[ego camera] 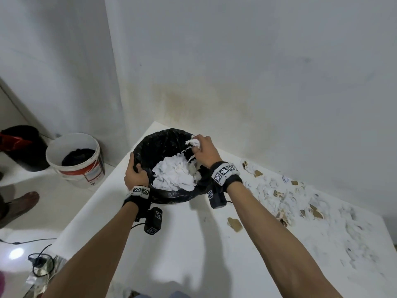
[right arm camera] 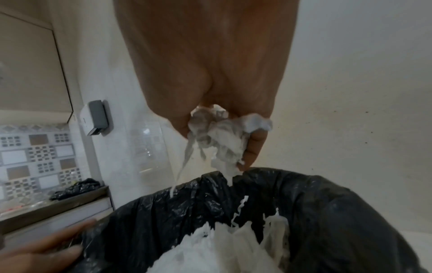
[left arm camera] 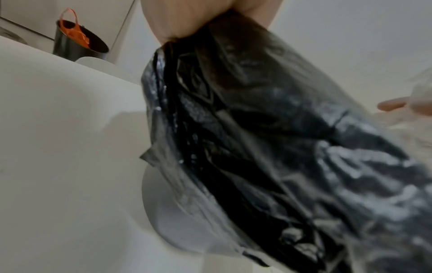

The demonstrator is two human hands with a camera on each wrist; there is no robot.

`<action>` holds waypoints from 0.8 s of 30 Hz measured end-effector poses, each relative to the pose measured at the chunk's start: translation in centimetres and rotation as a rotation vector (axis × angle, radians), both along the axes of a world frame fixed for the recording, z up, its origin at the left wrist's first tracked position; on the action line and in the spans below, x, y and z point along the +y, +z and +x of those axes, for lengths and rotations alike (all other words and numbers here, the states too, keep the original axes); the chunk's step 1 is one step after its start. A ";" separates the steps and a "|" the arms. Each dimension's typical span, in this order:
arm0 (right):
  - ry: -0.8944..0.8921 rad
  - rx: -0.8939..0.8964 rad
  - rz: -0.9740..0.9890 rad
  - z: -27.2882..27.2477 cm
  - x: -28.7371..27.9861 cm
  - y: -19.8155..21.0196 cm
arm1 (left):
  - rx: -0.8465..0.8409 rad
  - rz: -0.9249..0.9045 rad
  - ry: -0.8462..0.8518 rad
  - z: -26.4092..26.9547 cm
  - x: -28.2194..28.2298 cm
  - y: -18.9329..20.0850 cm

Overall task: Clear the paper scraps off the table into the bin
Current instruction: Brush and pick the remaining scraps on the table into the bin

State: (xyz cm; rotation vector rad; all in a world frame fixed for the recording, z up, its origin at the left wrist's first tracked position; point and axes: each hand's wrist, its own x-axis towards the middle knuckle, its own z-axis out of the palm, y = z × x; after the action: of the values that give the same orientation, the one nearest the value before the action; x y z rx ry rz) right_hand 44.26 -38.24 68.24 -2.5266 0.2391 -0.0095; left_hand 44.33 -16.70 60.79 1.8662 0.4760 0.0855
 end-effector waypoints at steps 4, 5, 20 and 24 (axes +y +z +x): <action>0.012 -0.015 0.001 0.7 2.2 -0.5 | -0.011 -0.010 -0.020 1.5 0.1 0.0; 0.010 -0.012 -0.014 0.8 2.3 -0.7 | -0.015 -0.017 -0.027 1.7 0.1 0.0; -0.130 -0.064 -0.088 0.7 0.6 -0.5 | -0.002 -0.057 -0.127 5.6 -0.1 -0.6; -0.439 -0.220 -0.023 -2.8 -1.8 -3.4 | -0.036 -0.025 -0.128 6.2 0.9 -0.6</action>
State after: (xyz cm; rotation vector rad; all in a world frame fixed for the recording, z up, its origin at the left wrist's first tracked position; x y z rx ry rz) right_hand 41.48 -40.06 64.88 -2.4192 0.6988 -0.4609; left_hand 50.50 -15.80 60.21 1.8630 0.3309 0.0273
